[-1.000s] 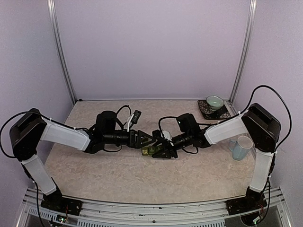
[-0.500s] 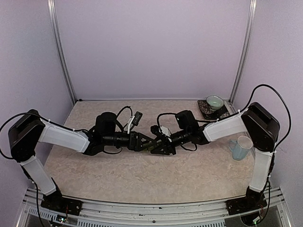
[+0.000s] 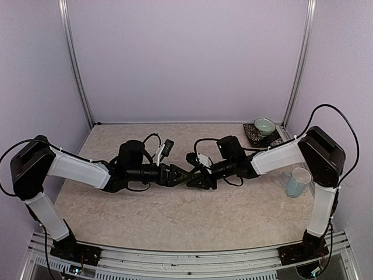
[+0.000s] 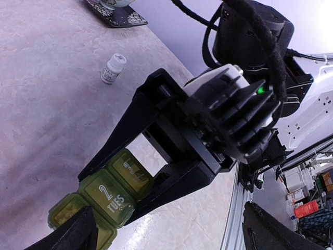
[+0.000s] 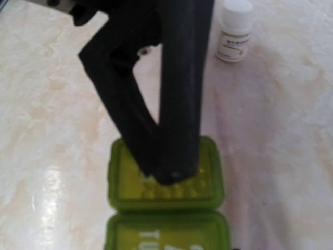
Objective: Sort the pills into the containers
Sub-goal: Close the lid of the pill container.
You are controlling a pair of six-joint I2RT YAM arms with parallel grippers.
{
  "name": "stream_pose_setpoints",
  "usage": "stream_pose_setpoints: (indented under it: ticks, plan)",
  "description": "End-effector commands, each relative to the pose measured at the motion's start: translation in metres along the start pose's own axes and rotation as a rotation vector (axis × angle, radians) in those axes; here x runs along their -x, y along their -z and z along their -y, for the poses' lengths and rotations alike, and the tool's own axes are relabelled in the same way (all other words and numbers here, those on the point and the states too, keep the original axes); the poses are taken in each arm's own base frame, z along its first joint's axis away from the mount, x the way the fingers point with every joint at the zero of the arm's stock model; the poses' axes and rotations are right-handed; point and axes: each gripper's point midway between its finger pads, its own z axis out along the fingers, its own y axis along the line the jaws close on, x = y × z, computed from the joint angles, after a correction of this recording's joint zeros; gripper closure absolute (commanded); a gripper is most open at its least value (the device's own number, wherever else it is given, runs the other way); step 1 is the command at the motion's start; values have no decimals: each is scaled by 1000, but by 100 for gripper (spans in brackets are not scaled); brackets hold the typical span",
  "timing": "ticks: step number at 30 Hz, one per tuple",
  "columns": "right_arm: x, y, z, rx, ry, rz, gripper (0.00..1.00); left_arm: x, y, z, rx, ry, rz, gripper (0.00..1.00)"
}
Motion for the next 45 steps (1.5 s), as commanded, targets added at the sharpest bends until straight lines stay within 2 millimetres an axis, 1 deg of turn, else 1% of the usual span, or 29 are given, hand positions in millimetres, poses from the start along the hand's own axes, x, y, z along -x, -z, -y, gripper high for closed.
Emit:
stream_pose_setpoints:
  ticks: [1,4,5,11,13,16,19,23,29,37,45]
  plan:
    - [26,17,10,-83,34,58,81,-1,0,-12,60,43,4,6]
    - [28,21,10,-100,46,62,81,9,4,-16,94,70,37,6]
    - [28,22,11,-106,51,61,81,15,7,-18,114,79,54,5]
    - [29,24,10,-122,68,52,81,52,23,-15,196,91,141,3]
    - [32,26,10,-128,80,56,81,56,25,-20,238,112,134,2]
    - [39,28,6,-127,104,66,81,53,21,-29,266,141,107,1]
    - [44,31,1,-134,137,79,81,46,17,-41,281,186,84,1]
    - [48,32,-3,-142,163,77,81,43,13,-48,266,232,74,1]
    - [52,32,-5,-160,187,71,81,39,4,-47,228,258,43,3]
    - [56,34,-5,-164,191,81,82,37,7,-40,196,256,48,6]
    - [72,40,-7,-146,167,129,82,33,6,-30,148,242,49,11]
